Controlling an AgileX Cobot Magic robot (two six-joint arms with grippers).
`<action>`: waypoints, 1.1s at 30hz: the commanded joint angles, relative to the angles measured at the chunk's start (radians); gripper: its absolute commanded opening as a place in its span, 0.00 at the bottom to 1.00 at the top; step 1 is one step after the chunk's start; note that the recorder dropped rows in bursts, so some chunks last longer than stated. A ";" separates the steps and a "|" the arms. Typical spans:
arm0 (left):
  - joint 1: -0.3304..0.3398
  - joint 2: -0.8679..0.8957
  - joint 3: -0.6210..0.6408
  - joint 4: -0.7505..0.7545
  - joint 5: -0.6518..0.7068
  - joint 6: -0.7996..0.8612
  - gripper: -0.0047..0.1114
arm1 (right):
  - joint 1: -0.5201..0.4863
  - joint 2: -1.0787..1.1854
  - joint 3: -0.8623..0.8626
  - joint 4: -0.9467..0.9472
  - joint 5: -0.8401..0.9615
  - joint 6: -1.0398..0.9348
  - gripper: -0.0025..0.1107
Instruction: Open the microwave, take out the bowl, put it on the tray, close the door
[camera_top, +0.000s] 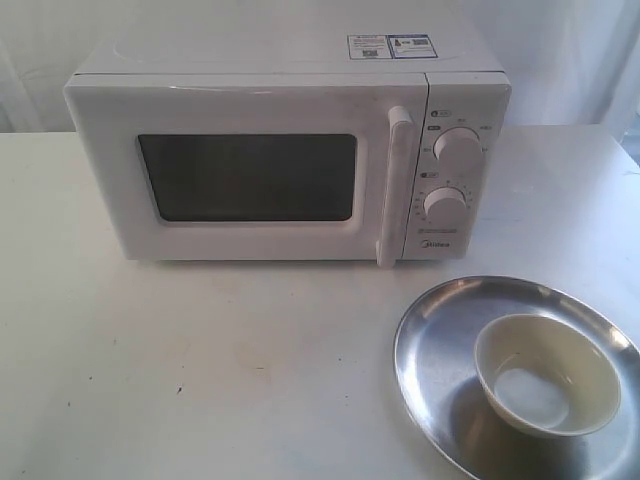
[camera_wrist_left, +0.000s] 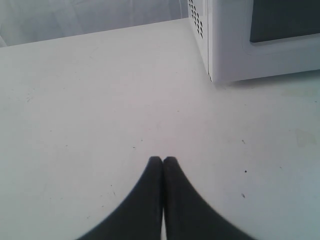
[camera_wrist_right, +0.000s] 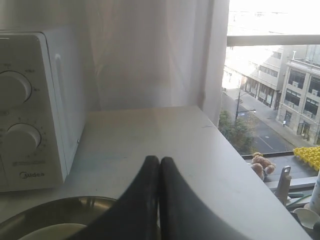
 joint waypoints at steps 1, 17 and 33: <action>-0.001 -0.002 0.003 -0.004 -0.002 -0.006 0.04 | -0.004 -0.006 0.005 0.035 -0.016 -0.050 0.02; -0.001 -0.002 0.003 -0.004 -0.002 -0.006 0.04 | -0.004 -0.006 0.005 0.035 0.016 -0.055 0.02; -0.001 -0.002 0.003 -0.004 -0.002 -0.006 0.04 | -0.004 -0.006 0.005 0.035 0.016 -0.055 0.02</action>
